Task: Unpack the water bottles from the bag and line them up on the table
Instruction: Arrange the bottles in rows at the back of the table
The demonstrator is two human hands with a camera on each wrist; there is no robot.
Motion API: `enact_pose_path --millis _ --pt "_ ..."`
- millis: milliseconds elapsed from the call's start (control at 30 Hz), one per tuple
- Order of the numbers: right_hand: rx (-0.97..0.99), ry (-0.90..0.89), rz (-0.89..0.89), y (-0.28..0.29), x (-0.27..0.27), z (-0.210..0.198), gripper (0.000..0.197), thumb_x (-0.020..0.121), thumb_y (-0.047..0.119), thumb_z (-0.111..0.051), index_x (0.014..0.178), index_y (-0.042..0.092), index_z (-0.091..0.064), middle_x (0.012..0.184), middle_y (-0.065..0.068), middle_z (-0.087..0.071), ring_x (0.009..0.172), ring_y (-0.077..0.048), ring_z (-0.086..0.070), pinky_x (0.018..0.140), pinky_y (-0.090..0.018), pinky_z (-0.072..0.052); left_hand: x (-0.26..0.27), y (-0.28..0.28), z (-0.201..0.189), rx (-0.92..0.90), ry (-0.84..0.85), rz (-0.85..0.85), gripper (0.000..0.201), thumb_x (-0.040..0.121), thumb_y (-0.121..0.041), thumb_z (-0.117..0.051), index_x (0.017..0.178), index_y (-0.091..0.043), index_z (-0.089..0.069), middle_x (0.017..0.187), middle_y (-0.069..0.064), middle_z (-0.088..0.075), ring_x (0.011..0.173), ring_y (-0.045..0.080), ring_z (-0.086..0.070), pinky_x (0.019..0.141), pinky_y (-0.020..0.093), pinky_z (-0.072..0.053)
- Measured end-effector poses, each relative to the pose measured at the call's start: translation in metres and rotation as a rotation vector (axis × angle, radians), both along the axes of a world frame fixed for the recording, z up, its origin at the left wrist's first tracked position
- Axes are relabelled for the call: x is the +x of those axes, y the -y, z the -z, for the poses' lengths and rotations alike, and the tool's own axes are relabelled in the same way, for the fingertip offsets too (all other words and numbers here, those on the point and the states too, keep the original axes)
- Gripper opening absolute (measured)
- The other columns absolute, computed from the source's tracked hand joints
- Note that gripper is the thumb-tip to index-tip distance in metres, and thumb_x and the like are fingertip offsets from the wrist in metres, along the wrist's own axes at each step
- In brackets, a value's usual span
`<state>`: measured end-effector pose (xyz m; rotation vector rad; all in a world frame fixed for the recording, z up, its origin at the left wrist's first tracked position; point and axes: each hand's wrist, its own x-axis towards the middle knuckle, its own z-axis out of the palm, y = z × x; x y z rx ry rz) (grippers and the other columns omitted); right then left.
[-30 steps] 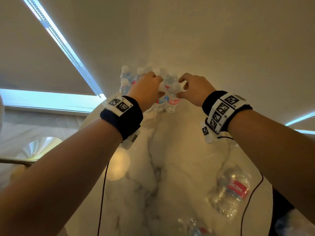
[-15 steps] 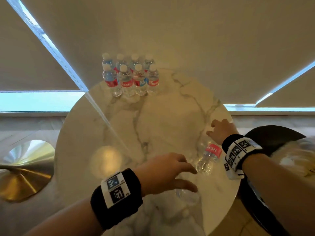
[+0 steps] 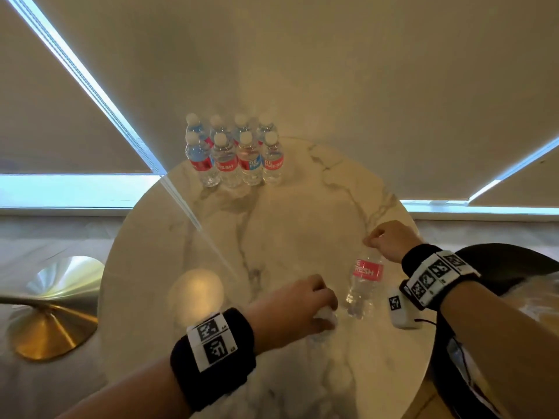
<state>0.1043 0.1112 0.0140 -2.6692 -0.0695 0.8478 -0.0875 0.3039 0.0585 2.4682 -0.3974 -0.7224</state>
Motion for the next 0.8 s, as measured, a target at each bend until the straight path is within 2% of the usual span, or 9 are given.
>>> enact_pose_path --millis 100,167,233,267,367,500,633,733,800 --pt "0.085 0.119 -0.042 -0.025 0.029 -0.028 0.026 0.084 0.029 -0.073 0.095 0.006 -0.072 0.101 -0.011 -0.072 0.094 -0.029 -0.064 0.081 -0.033 -0.048 0.051 -0.02 -0.004 0.003 0.061 -0.132 0.038 0.101 -0.029 -0.073 0.134 -0.01 -0.066 0.134 0.017 -0.059 0.114 0.037 -0.065 0.102 0.049 -0.056" --pt "0.104 0.189 -0.107 -0.044 0.056 -0.044 0.026 0.085 0.025 -0.071 0.1 0.005 -0.072 0.1 -0.009 -0.069 0.09 -0.026 -0.061 0.074 -0.026 -0.045 0.094 -0.035 -0.008 0.032 0.114 -0.193 0.04 0.1 -0.03 -0.074 0.134 -0.008 -0.067 0.133 0.019 -0.06 0.116 0.037 -0.064 0.104 0.047 -0.055" --pt "0.154 0.227 -0.143 -0.066 0.085 -0.055 0.022 0.087 0.019 -0.07 0.103 0.003 -0.07 0.096 -0.006 -0.065 0.083 -0.019 -0.055 0.062 -0.018 -0.04 0.137 -0.049 -0.014 0.077 0.157 -0.236 0.042 0.103 -0.033 -0.07 0.137 -0.009 -0.065 0.136 0.018 -0.059 0.119 0.036 -0.063 0.106 0.043 -0.053" --pt "0.171 0.257 -0.152 -0.077 0.1 -0.058 0.022 0.087 0.017 -0.07 0.104 0.004 -0.069 0.096 -0.006 -0.065 0.082 -0.016 -0.053 0.061 -0.018 -0.038 0.158 -0.055 -0.017 0.09 0.179 -0.256 0.042 0.104 -0.034 -0.068 0.138 -0.009 -0.064 0.137 0.018 -0.059 0.121 0.036 -0.062 0.106 0.042 -0.052" --pt "0.186 0.335 -0.201 -0.109 0.144 -0.059 0.025 0.084 0.019 -0.074 0.106 0.008 -0.069 0.108 -0.01 -0.069 0.087 -0.022 -0.058 0.071 -0.026 -0.039 0.217 -0.073 -0.016 0.129 0.219 -0.302 0.042 0.105 -0.034 -0.066 0.137 -0.008 -0.063 0.135 0.019 -0.061 0.123 0.035 -0.06 0.106 0.042 -0.049" --pt "0.197 0.378 -0.319 -0.15 0.188 -0.056 0.027 0.083 0.02 -0.074 0.108 0.01 -0.068 0.11 -0.012 -0.068 0.099 -0.029 -0.063 0.074 -0.029 -0.042 0.268 -0.093 -0.009 0.145 0.256 -0.382 0.038 0.106 -0.034 -0.065 0.131 -0.004 -0.065 0.127 0.02 -0.065 0.123 0.036 -0.059 0.101 0.042 -0.049" --pt "0.256 0.412 -0.383 -0.181 0.206 -0.053 0.026 0.082 0.02 -0.075 0.106 0.011 -0.069 0.106 -0.009 -0.069 0.093 -0.024 -0.062 0.073 -0.029 -0.041 0.288 -0.102 -0.001 0.157 0.318 -0.451 0.037 0.108 -0.029 -0.063 0.128 0.001 -0.066 0.122 0.022 -0.07 0.121 0.034 -0.056 0.098 0.042 -0.05" --pt "0.299 0.411 -0.449 -0.201 0.207 -0.053 0.025 0.083 0.018 -0.072 0.107 0.011 -0.069 0.106 -0.008 -0.068 0.095 -0.025 -0.063 0.079 -0.032 -0.049 0.291 -0.107 0.011 0.183 0.328 -0.486 0.04 0.104 -0.031 -0.067 0.129 0.001 -0.064 0.118 0.023 -0.071 0.113 0.037 -0.063 0.092 0.042 -0.052" --pt "0.298 0.407 -0.501 -0.211 0.205 -0.052 0.023 0.084 0.015 -0.069 0.107 0.012 -0.07 0.107 -0.007 -0.068 0.096 -0.025 -0.064 0.082 -0.032 -0.05 0.292 -0.108 0.017 0.186 0.331 -0.523 0.042 0.102 -0.033 -0.07 0.128 0.001 -0.064 0.116 0.022 -0.07 0.108 0.038 -0.066 0.09 0.041 -0.054"
